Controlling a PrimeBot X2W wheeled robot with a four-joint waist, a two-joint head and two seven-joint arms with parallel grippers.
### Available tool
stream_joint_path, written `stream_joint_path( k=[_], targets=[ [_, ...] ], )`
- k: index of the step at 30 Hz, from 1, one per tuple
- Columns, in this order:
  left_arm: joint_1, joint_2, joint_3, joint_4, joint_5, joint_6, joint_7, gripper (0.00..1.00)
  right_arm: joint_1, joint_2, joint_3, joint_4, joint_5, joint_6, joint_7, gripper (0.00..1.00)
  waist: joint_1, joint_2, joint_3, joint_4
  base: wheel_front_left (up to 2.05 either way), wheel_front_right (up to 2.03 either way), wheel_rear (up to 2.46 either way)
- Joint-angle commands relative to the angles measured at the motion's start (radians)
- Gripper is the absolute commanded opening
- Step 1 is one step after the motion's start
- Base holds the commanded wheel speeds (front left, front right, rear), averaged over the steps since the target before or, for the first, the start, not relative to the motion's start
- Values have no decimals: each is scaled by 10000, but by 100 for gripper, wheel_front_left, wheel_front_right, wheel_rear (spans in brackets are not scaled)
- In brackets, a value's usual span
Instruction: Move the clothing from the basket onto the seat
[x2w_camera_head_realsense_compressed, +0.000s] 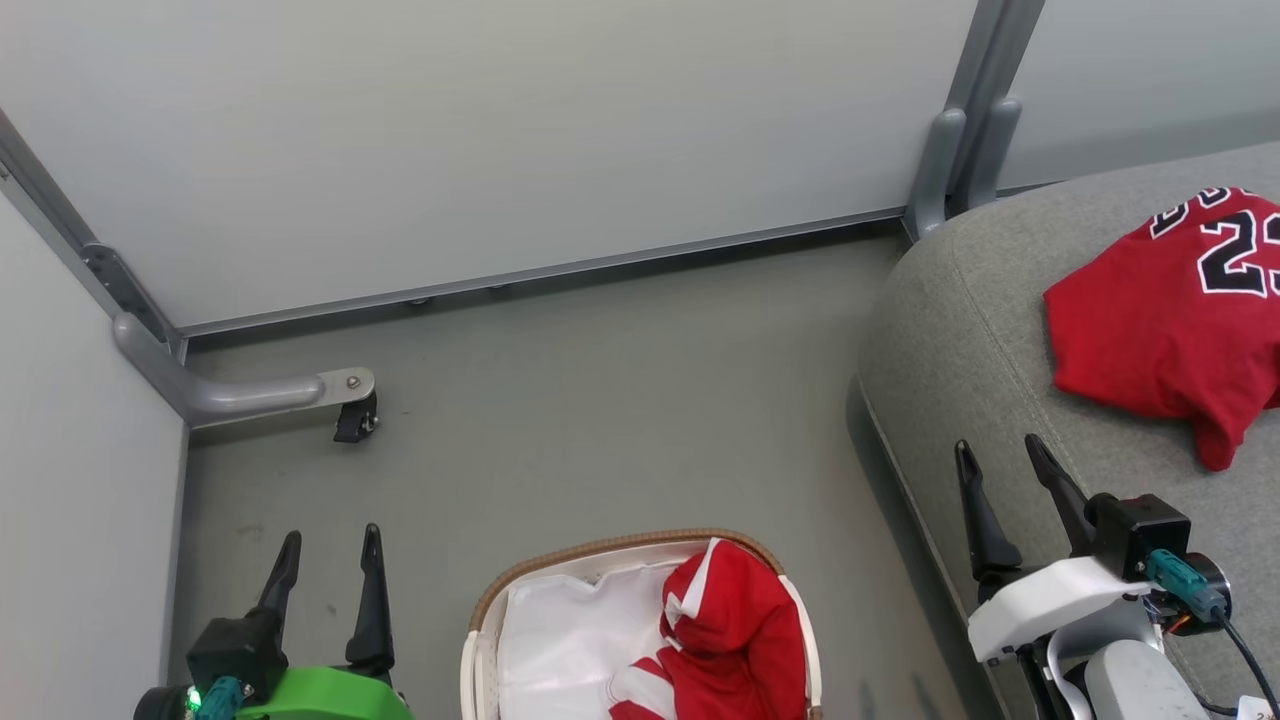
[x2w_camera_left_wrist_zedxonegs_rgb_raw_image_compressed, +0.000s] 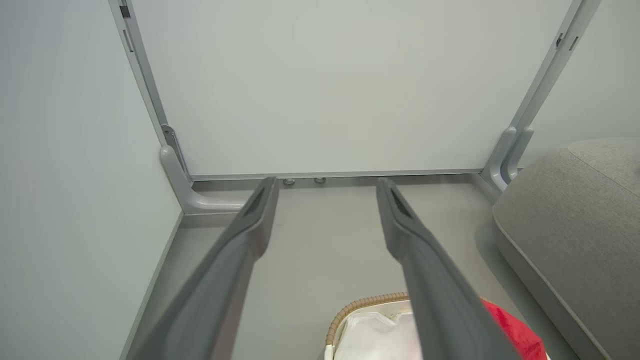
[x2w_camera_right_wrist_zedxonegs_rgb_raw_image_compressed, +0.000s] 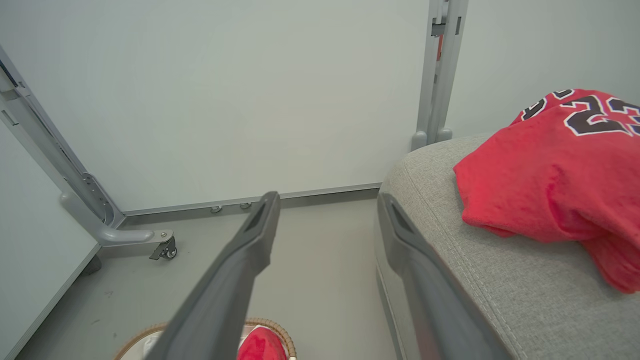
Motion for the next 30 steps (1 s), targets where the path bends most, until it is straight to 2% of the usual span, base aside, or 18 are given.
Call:
stream_joint_path(
  k=[1, 8, 20, 30],
  targets=[
    [102, 0, -52, -24, -43, -26, 7, 100, -1, -13, 21, 23, 3, -14, -48, 100, 0, 0, 56, -55, 0, 0, 0],
    [-499, 22, -883, 64, -100, -25, 7, 100, -464, -12, -24, -207, 25, -12, -48, 100, 0, 0, 645, -330, 0, 0, 0],
    [-2333, 25, -2319, 591, -271, -25, 7, 100, -1873, -6, 489, -1151, 482, -12, -48, 100, 0, 0, 2934, -1627, 0, 0, 0],
    [-3961, 698, -3611, 2053, -1025, -25, 8, 100, -2728, 1, 970, -1946, 1233, -12, -48, 100, 0, 0, 4692, -2839, 0, 0, 0]
  ],
)
